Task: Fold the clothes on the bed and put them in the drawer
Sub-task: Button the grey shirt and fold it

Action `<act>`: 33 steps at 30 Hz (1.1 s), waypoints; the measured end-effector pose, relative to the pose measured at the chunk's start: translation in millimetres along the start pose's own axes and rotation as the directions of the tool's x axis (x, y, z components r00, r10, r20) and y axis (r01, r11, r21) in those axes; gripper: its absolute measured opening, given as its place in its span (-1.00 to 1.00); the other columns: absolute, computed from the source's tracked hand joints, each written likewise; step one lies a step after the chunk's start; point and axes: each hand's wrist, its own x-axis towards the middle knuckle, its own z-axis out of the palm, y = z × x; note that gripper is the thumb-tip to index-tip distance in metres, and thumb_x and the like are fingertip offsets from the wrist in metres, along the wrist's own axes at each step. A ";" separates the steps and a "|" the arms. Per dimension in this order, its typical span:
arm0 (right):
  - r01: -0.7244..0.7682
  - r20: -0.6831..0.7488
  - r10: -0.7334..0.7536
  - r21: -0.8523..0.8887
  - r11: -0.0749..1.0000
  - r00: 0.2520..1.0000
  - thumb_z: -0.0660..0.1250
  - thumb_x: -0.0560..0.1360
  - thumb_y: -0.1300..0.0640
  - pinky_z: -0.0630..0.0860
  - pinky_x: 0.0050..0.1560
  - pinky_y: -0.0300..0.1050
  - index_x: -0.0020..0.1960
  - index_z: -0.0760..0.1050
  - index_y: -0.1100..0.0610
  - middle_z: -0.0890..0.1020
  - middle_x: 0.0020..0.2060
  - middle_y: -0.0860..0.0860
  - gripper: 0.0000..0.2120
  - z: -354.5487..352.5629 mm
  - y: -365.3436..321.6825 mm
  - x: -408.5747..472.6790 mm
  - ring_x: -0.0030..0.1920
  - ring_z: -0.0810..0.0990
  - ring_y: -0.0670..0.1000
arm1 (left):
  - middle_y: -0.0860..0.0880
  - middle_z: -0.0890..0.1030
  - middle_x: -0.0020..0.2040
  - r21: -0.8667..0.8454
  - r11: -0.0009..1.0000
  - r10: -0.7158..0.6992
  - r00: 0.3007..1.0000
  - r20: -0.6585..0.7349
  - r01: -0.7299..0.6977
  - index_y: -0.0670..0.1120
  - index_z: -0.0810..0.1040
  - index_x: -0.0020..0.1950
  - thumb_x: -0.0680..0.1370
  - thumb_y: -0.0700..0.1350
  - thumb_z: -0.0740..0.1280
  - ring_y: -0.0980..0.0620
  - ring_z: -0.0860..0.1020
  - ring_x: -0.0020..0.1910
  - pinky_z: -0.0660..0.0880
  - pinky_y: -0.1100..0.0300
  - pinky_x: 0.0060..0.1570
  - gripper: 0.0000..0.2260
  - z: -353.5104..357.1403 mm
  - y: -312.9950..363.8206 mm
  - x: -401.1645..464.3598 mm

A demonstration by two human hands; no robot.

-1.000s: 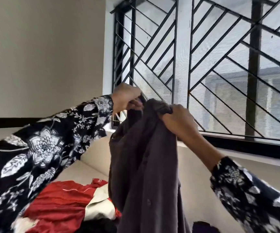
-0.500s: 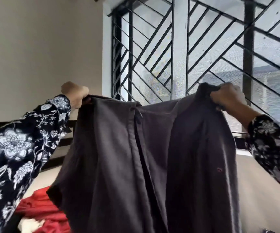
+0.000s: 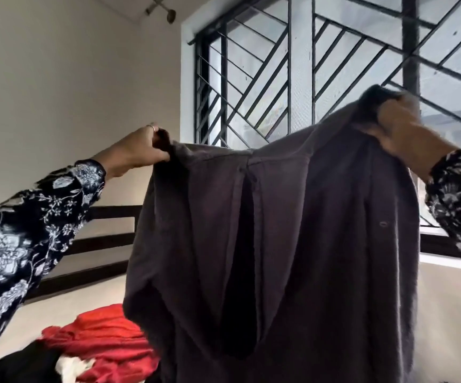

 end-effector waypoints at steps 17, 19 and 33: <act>0.527 0.004 -0.646 -0.582 0.620 0.764 0.19 0.43 0.33 0.27 0.22 -0.14 0.23 0.42 0.38 0.50 0.20 0.29 -0.62 -49.1 -49.0 0.1 0.23 0.45 0.22 | -0.36 0.53 0.10 0.286 0.958 0.158 0.781 -0.605 0.028 -0.17 0.42 0.29 0.66 -0.03 0.09 -0.39 0.49 0.08 0.41 -0.15 0.01 -0.69 16.2 41.7 -26.9; 0.540 -0.037 -0.681 -0.577 0.612 0.732 0.17 0.44 0.32 0.25 0.27 -0.15 0.30 0.39 0.37 0.49 0.24 0.26 -0.57 -56.7 -61.8 0.4 0.27 0.43 0.19 | -0.42 0.51 0.06 0.446 0.894 0.262 0.764 -0.589 0.037 -0.15 0.37 0.34 0.67 0.01 0.04 -0.44 0.49 0.04 0.41 -0.20 0.00 -0.65 -5.3 59.2 -25.9; 0.522 -0.156 -0.770 -0.651 0.551 0.619 0.16 0.52 0.14 0.44 0.04 0.19 0.16 0.42 0.33 0.55 0.04 0.38 -0.69 -63.1 -134.0 51.3 0.06 0.52 0.35 | -0.45 0.49 -0.03 0.695 0.716 0.549 0.672 -0.497 -0.070 -0.18 0.44 0.14 0.65 0.03 0.10 -0.46 0.51 -0.05 0.41 -0.15 -0.13 -0.70 -140.2 147.3 16.3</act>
